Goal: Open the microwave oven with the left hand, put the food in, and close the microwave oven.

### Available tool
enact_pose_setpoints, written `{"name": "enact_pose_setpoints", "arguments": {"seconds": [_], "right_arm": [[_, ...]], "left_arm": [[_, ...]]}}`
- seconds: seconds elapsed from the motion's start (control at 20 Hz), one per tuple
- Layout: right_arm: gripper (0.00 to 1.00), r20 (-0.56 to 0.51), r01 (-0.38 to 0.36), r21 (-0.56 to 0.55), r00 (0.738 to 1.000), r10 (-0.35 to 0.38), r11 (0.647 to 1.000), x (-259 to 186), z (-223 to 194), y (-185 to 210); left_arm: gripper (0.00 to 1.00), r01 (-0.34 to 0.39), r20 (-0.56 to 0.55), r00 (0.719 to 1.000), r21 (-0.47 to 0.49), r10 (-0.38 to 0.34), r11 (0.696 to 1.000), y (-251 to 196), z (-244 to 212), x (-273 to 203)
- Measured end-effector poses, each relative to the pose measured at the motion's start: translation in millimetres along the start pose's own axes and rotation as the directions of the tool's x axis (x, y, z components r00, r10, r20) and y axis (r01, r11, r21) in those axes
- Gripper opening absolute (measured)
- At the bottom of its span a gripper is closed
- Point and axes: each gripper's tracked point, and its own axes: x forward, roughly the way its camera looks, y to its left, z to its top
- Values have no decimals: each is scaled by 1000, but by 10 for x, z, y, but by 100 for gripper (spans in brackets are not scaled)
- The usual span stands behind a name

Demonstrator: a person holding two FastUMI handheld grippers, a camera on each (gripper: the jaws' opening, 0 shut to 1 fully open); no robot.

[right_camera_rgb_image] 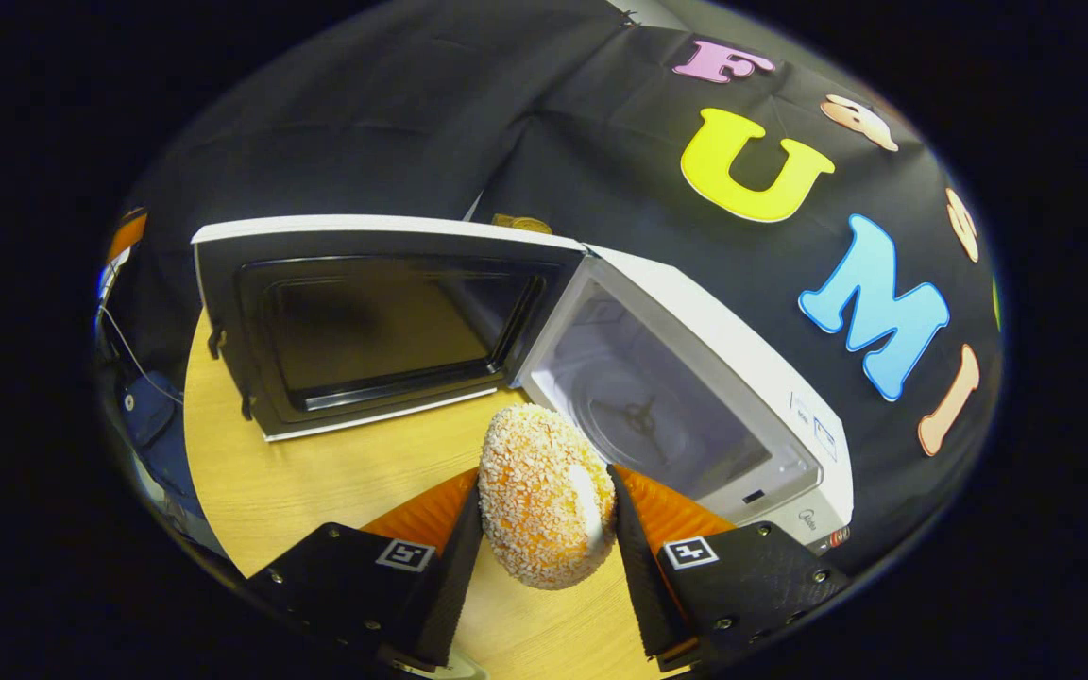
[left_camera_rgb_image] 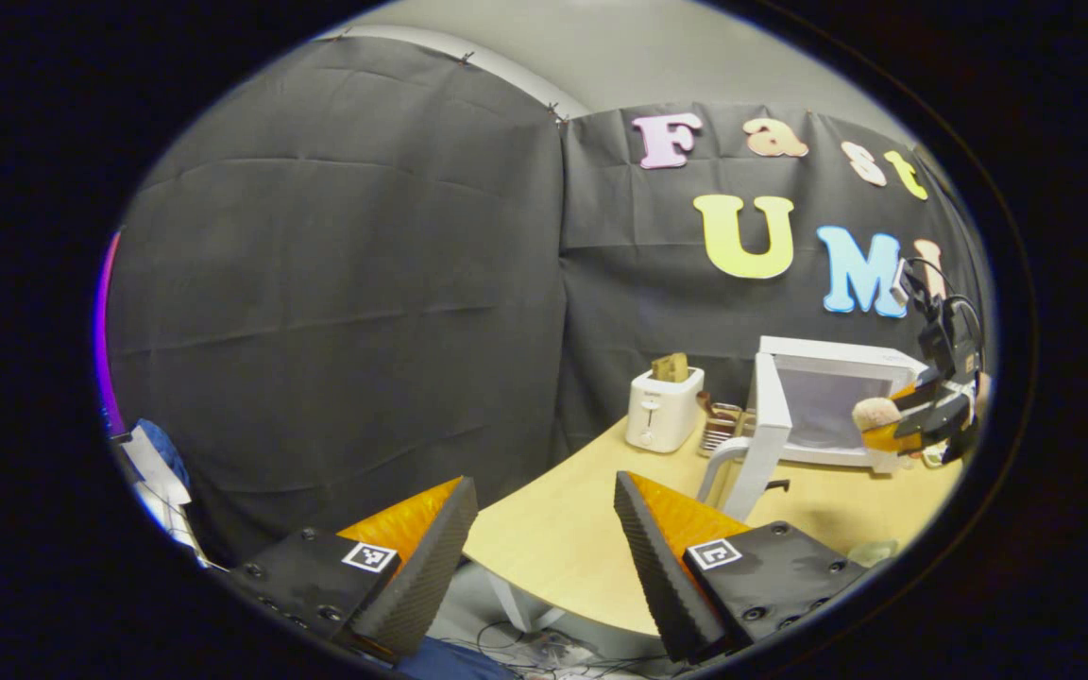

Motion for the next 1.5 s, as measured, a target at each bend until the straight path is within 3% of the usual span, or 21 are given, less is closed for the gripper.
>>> {"name": "enact_pose_setpoints", "arguments": {"seconds": [0.45, 1.05, 1.25, 1.5], "right_arm": [[73, 12, 101, -45, 995, -101, 994, 767, 222, -507], [73, -62, 138, -115, 987, -146, 984, 1846, -88, -766], [70, -110, 160, -80, 980, -168, 984, 2073, -312, -871], [75, -108, 179, -95, 976, -189, 979, 2139, -382, -920]], "left_arm": [[94, -110, -31, 993, -9, 110, 994, 222, -95, -73], [98, -264, -80, 962, -19, 262, 964, 333, -223, -269], [96, -284, -91, 955, -1, 282, 959, 285, -254, -288], [94, -261, -85, 962, 8, 261, 965, 134, -201, -207]]}}
